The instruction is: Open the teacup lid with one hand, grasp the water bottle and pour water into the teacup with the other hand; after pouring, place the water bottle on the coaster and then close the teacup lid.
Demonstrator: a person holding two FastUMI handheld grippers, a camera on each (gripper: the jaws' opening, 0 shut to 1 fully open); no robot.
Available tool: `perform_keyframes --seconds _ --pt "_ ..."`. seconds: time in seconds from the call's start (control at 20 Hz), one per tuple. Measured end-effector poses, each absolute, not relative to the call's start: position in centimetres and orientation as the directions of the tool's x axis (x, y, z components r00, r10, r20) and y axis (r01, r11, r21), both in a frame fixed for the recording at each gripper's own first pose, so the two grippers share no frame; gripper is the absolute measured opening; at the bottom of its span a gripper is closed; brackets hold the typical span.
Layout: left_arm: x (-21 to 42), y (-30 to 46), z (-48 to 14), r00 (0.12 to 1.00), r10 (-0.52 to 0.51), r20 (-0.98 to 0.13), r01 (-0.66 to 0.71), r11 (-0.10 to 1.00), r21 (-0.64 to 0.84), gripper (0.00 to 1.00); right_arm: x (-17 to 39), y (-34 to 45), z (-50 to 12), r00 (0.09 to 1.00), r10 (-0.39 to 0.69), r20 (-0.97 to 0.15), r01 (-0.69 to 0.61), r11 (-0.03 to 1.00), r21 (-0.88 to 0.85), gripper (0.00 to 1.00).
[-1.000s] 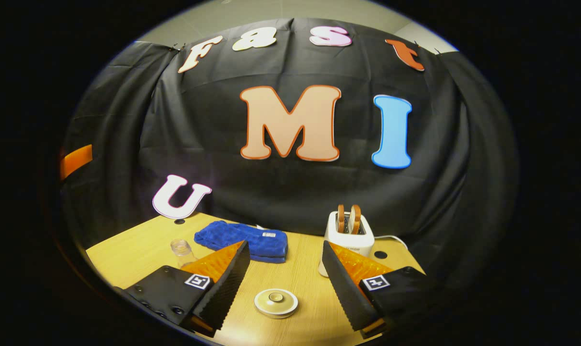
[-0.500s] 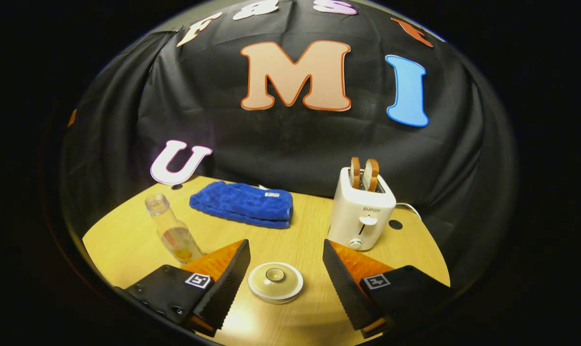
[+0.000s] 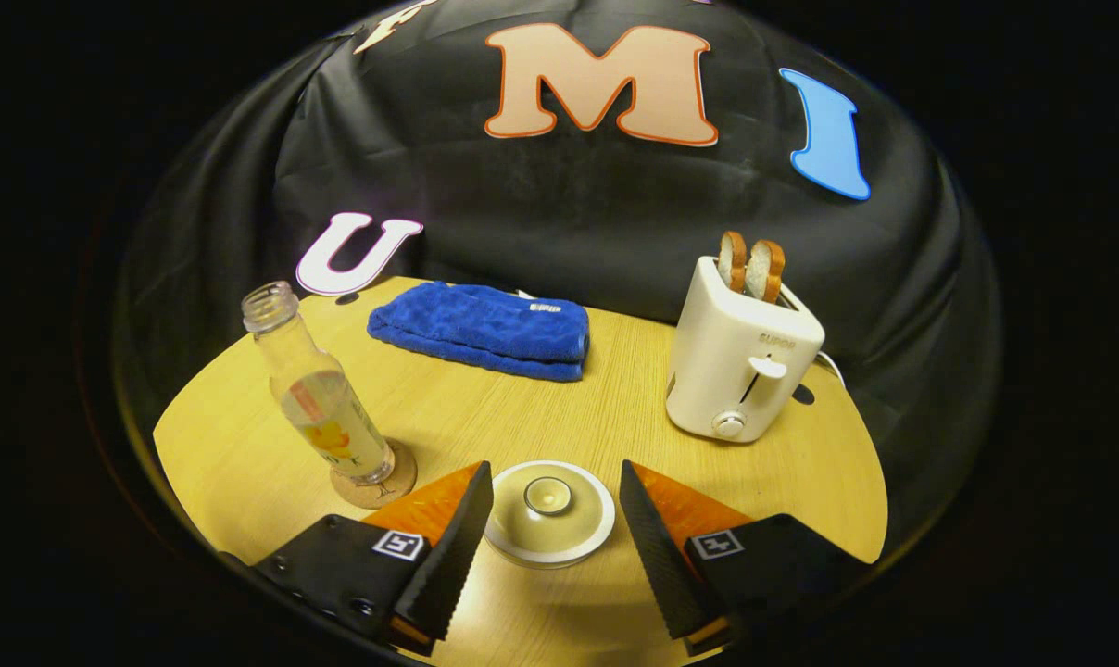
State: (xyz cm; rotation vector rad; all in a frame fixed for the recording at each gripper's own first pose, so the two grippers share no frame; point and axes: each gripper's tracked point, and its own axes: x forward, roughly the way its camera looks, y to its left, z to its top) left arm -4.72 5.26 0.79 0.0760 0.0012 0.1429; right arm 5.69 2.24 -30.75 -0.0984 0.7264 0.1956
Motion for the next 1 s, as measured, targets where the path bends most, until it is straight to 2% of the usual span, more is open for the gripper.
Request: perform_keyframes --seconds 0.1,0.35,0.5,0.55,0.6,0.65,0.75,0.95,1.0 --pt "-4.7 5.1 0.6 0.99 0.138 0.0 -0.137 0.988 0.076 0.92 5.5 2.4 -32.0 0.7 0.147 -0.699 -0.215 0.977 -0.01 0.87" --pt "-4.9 5.0 0.3 0.991 0.136 -0.011 -0.135 0.988 0.075 0.92 5.4 2.8 -33.3 0.673 0.152 -0.724 -0.218 0.976 0.002 0.64" --pt "-4.9 5.1 0.3 0.99 0.14 -0.01 -0.139 0.987 0.075 0.94 5.4 2.8 -33.3 0.674 0.151 -0.723 -0.216 0.976 0.003 0.65" --pt "-5.0 5.1 0.3 0.99 0.14 -0.01 -0.139 0.988 0.075 0.92 5.4 2.8 -33.2 0.674 0.151 -0.723 -0.218 0.976 0.0 0.65" --pt "-4.9 5.1 0.2 0.99 0.139 -0.01 -0.138 0.988 0.075 0.94 5.7 2.8 -33.1 0.684 0.147 -0.715 -0.217 0.976 -0.007 0.61" --pt "-4.9 5.0 0.3 0.99 0.138 -0.011 -0.137 0.988 0.075 0.92 5.8 2.7 -32.9 0.694 0.142 -0.706 -0.216 0.976 -0.016 0.58" --pt "-5.0 5.0 0.3 0.991 0.136 -0.009 -0.135 0.988 0.074 0.92 5.8 2.8 -32.9 0.694 0.138 -0.707 -0.216 0.976 -0.022 0.41" --pt "-5.0 4.9 0.4 0.991 0.133 -0.006 -0.132 0.988 0.074 0.92 6.0 2.7 -32.8 0.693 0.131 -0.709 -0.215 0.976 -0.03 0.41" --pt "-5.0 4.9 0.3 0.991 0.132 -0.008 -0.131 0.989 0.074 0.92 5.9 2.5 -32.9 0.69 0.12 -0.714 -0.214 0.976 -0.043 0.36"
